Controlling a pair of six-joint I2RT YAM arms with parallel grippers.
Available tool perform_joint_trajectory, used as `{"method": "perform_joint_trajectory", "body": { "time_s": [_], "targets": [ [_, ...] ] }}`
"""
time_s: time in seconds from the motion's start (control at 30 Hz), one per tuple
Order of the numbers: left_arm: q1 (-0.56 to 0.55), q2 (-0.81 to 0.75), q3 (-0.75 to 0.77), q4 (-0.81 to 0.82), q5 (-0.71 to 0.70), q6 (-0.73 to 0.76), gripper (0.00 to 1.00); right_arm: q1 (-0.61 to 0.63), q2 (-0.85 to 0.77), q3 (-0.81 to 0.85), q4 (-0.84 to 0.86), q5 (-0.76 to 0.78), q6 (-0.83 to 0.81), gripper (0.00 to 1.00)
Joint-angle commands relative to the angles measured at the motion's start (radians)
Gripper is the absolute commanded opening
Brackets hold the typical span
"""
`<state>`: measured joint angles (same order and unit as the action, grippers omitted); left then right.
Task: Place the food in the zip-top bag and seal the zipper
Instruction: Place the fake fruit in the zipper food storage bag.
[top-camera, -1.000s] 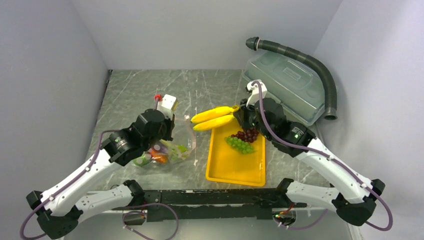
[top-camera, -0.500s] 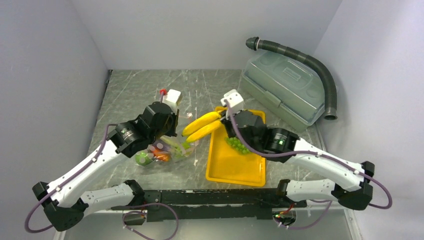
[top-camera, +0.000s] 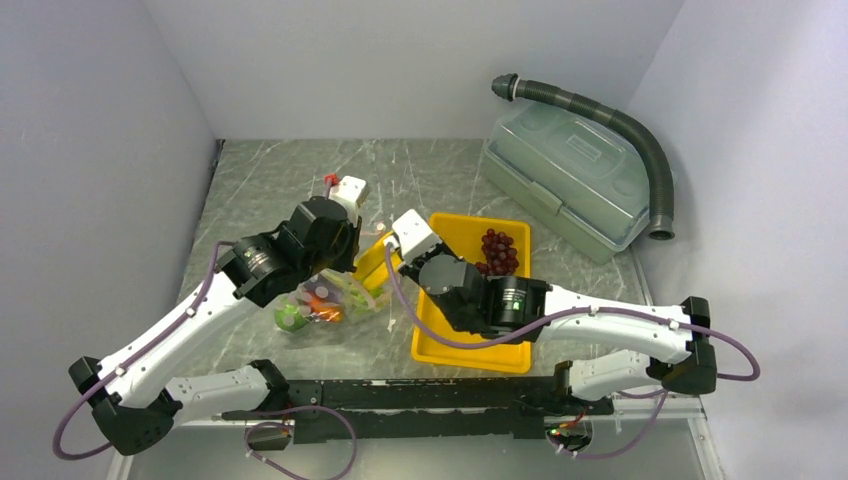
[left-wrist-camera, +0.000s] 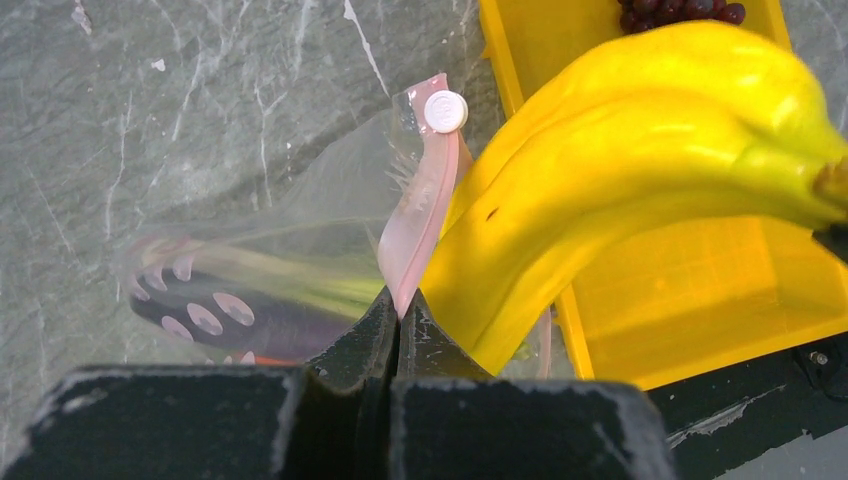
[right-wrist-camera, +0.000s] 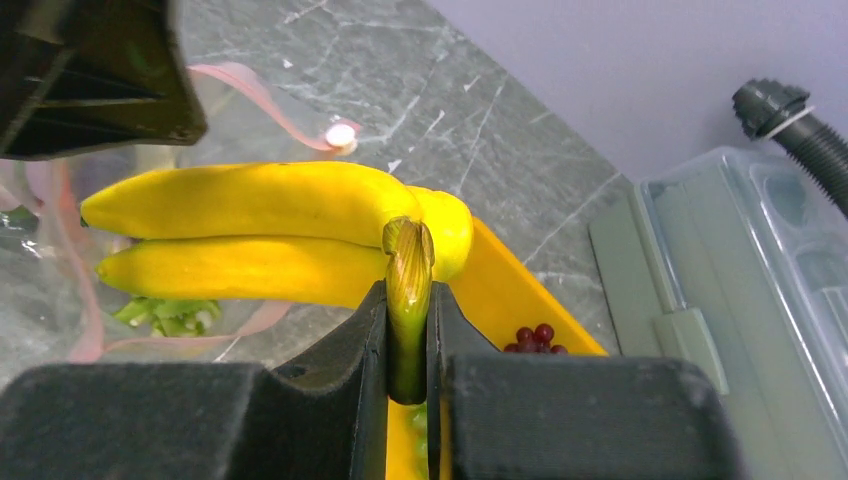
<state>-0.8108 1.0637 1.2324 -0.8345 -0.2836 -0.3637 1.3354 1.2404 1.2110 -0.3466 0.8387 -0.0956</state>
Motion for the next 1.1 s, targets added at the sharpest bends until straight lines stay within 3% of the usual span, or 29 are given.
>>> {"method": "perform_joint_trajectory", "body": {
  "time_s": [0.0, 0.17, 0.47, 0.87, 1.07],
  "targets": [
    [0.004, 0.006, 0.052, 0.012, 0.022, -0.034, 0.00, 0.067, 0.009, 0.037, 0.144, 0.094, -0.067, 0.00],
    [0.006, 0.007, 0.058, 0.019, 0.031, -0.044, 0.00, 0.110, 0.013, -0.030, 0.269, 0.085, -0.081, 0.00],
    [0.005, -0.009, 0.050, 0.038, 0.074, -0.081, 0.00, 0.110, 0.114, -0.107, 0.518, 0.115, 0.034, 0.00],
    [0.006, -0.027, 0.058, 0.021, 0.090, -0.113, 0.00, 0.103, 0.208, -0.195, 0.797, 0.417, 0.078, 0.00],
    [0.006, -0.032, 0.065, -0.006, 0.077, -0.110, 0.00, 0.078, 0.194, -0.207, 0.785, 0.480, 0.122, 0.00]
  ]
}}
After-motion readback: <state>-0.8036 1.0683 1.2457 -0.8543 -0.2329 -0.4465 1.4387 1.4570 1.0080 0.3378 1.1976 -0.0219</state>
